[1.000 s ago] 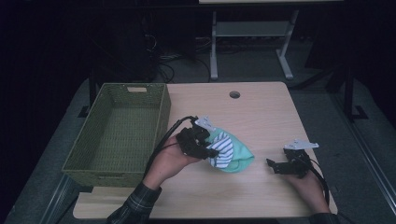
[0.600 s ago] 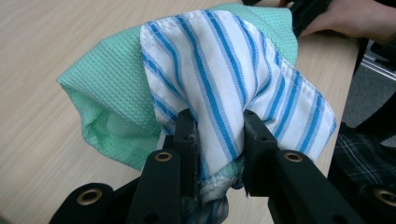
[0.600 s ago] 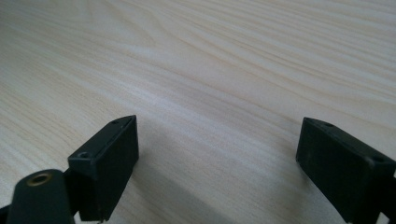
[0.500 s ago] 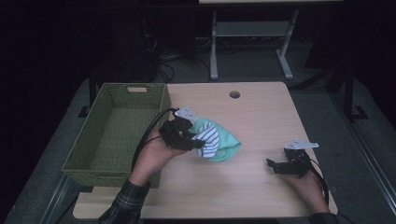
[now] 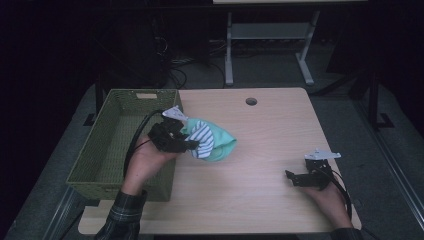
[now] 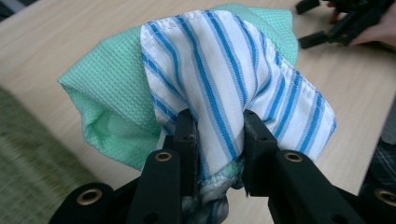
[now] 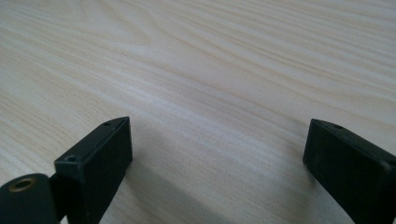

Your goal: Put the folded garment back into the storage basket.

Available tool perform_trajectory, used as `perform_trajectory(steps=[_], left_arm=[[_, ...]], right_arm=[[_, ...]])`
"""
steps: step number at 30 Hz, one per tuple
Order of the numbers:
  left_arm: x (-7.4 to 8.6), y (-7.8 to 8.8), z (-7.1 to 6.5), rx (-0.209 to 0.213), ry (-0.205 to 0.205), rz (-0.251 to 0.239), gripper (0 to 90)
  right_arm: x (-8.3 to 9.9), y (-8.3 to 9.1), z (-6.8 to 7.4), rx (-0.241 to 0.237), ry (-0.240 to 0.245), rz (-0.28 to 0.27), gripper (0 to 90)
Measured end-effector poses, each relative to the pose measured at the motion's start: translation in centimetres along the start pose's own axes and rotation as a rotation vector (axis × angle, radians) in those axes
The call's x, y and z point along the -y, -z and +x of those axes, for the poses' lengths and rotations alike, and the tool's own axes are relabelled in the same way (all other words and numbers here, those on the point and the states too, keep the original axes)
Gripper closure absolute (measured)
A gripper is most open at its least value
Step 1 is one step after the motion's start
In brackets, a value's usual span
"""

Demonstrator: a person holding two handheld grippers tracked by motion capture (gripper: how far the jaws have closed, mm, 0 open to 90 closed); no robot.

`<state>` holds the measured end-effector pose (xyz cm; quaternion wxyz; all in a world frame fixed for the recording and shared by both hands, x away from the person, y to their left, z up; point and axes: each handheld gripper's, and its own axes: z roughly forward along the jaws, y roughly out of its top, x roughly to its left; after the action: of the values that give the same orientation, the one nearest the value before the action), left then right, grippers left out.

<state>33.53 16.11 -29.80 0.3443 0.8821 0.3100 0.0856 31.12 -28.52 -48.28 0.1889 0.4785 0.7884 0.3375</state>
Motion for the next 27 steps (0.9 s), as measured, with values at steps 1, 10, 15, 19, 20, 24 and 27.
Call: perform_trajectory(steps=[1, 10, 15, 19, 20, 24, 27], left_arm=[[0.2, 0.2, 0.3, -0.011, 0.007, -0.005, 70.8], [1.5, 2.1, 2.4, -0.077, 0.062, -0.024, 70.6], [2.6, 3.4, 3.8, -0.131, 0.101, -0.037, 70.6], [3.3, 4.1, 4.8, -0.17, 0.126, -0.034, 70.5], [3.8, 4.6, 5.4, -0.189, 0.148, -0.037, 70.5], [4.9, 5.8, 6.6, -0.218, 0.197, -0.062, 70.5], [5.8, 6.5, 7.4, -0.246, 0.234, -0.07, 70.5]], right_arm=[[0.0, 0.0, 0.0, 0.0, 0.0, 0.0, 7.4], [0.0, 0.0, 0.0, 0.0, -0.003, -0.001, 7.4], [0.0, 0.0, 0.0, 0.0, -0.004, -0.001, 7.4], [0.0, 0.0, 0.0, 0.0, -0.004, -0.001, 7.4], [0.0, 0.0, 0.0, -0.001, -0.003, -0.001, 7.4], [0.0, 0.0, 0.0, -0.001, -0.002, -0.002, 7.4], [0.0, 0.0, 0.0, -0.001, -0.002, -0.002, 7.4]])
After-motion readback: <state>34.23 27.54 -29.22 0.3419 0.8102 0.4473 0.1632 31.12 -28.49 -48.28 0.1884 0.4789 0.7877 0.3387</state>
